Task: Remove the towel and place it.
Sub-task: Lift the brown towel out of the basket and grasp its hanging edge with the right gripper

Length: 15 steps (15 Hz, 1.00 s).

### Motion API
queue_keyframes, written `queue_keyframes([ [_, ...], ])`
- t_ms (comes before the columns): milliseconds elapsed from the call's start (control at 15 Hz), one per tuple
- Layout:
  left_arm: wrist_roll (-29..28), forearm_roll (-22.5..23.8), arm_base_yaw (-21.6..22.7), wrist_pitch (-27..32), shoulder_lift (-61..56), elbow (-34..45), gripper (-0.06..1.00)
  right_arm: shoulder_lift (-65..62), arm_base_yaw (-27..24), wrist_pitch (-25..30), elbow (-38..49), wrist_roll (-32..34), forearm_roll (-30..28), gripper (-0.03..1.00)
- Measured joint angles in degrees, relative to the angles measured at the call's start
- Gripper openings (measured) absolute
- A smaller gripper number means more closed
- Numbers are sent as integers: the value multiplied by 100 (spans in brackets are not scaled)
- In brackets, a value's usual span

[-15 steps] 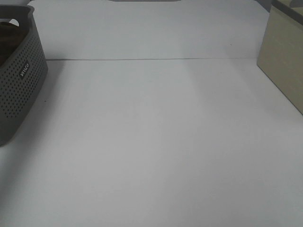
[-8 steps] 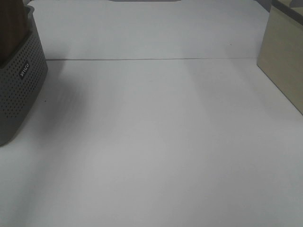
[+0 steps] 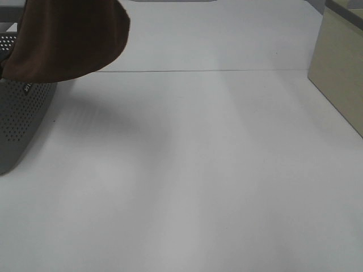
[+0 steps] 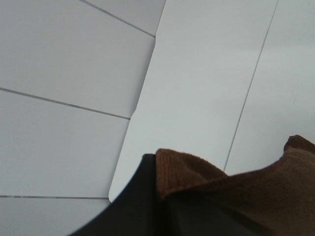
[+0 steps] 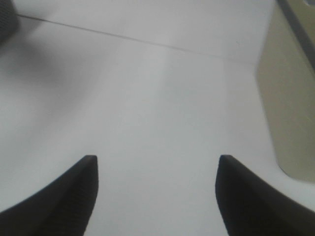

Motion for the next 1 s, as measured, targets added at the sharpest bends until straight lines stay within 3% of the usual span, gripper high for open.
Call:
queue_keyframes([
  [67,0,172,-378,-138,34,0,0,848,0,-464,0,-1450,1576,66],
  [133,0,258,-579,-269,69,0,0,1421,0,-550,0,-2561,2584,66],
  [333,0,350,-882,-831,195,0,0,3312,0,86,-6,-6113,5380,66],
  [533,0,350,-922,-1192,344,0,0,4715,0,1008,-264,-7792,6388,70],
  [667,0,350,-922,-1272,487,0,0,5919,57,1272,-980,-8394,6549,79],
  [1000,0,344,-922,-1558,561,0,0,7340,1083,1134,-2315,-8359,6320,80],
])
